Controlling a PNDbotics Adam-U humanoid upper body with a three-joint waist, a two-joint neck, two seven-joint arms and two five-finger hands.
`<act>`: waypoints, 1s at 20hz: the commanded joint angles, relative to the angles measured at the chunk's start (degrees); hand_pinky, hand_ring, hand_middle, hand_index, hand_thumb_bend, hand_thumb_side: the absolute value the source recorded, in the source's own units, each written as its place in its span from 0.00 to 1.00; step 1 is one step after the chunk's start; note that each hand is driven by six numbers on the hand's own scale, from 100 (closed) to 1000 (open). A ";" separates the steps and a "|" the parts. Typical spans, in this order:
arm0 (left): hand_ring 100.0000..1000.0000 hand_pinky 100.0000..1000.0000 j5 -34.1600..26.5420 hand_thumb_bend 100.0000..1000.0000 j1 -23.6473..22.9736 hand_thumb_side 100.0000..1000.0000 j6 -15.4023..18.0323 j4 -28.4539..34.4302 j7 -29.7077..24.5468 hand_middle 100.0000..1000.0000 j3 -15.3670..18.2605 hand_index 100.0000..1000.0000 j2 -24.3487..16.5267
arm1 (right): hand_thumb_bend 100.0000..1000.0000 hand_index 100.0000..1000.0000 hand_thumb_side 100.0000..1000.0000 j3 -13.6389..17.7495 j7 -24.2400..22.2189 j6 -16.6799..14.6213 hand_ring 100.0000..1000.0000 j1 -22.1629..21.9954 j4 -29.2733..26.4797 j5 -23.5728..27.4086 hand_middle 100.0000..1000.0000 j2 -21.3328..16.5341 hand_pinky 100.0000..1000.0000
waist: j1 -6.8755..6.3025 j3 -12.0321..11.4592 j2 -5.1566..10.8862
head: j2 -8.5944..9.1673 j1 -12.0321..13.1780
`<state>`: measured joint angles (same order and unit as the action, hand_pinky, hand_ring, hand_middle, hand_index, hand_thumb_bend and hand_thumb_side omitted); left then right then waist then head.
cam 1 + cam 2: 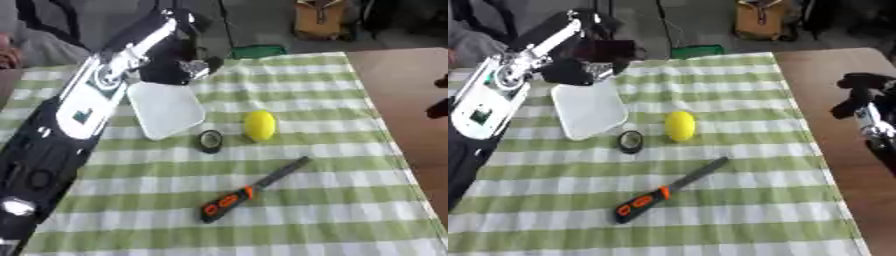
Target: Pick up objects on the table and place them in the box.
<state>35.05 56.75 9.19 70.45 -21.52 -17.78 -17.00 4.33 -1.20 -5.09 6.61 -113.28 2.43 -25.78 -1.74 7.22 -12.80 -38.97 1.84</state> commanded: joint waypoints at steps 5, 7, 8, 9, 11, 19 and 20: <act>0.74 0.61 7.82 0.43 3.05 0.57 5.84 -6.48 -1.56 0.73 0.35 0.85 3.91 | 0.08 0.76 0.57 -0.28 -0.76 -0.37 0.51 1.25 -1.31 0.68 0.68 -1.39 0.54 | 0.01 1.66 0.43 | 0.68 1.14; 0.73 0.61 9.29 0.44 3.12 0.57 6.90 -7.80 -1.83 0.73 0.35 0.85 4.65 | 0.08 0.76 0.57 -0.31 -0.82 -0.39 0.51 1.34 -1.31 0.72 0.68 -1.38 0.54 | -0.07 1.95 0.34 | 0.67 1.22; 0.73 0.62 10.22 0.45 3.05 0.58 7.34 -8.48 -2.08 0.73 0.17 0.85 4.98 | 0.08 0.76 0.57 -0.35 -0.87 -0.38 0.51 1.40 -1.31 0.74 0.68 -1.36 0.54 | -0.14 2.11 0.27 | 0.67 1.25; 0.73 0.62 11.06 0.45 3.02 0.58 7.75 -8.99 -2.14 0.73 0.16 0.85 5.24 | 0.08 0.76 0.57 -0.36 -0.90 -0.37 0.51 1.43 -1.31 0.75 0.68 -1.34 0.54 | -0.17 2.18 0.24 | 0.66 1.25; 0.73 0.64 13.08 0.47 2.72 0.58 8.30 -10.03 -2.18 0.73 0.04 0.85 5.63 | 0.08 0.76 0.57 -0.37 -0.92 -0.35 0.51 1.57 -1.31 0.77 0.68 -1.26 0.54 | -0.27 2.37 0.14 | 0.69 1.20; 0.72 0.64 20.05 0.49 1.39 0.59 10.21 -14.35 -0.67 0.72 0.63 0.85 7.65 | 0.08 0.76 0.57 -0.39 -1.03 -0.17 0.51 1.82 -1.31 0.73 0.68 -1.03 0.54 | -0.60 3.03 -0.25 | 0.60 1.04; 0.72 0.64 20.42 0.49 1.33 0.59 10.45 -14.63 -0.46 0.72 0.69 0.85 7.80 | 0.08 0.76 0.57 -0.39 -1.03 -0.16 0.51 1.83 -1.31 0.72 0.68 -1.01 0.54 | -0.62 3.05 -0.27 | 0.59 1.04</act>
<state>54.66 57.17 19.15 55.60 -22.27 -17.74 -9.10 3.79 -2.18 -5.22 7.90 -113.28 2.87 -25.79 -2.68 10.20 -13.89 -38.76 2.92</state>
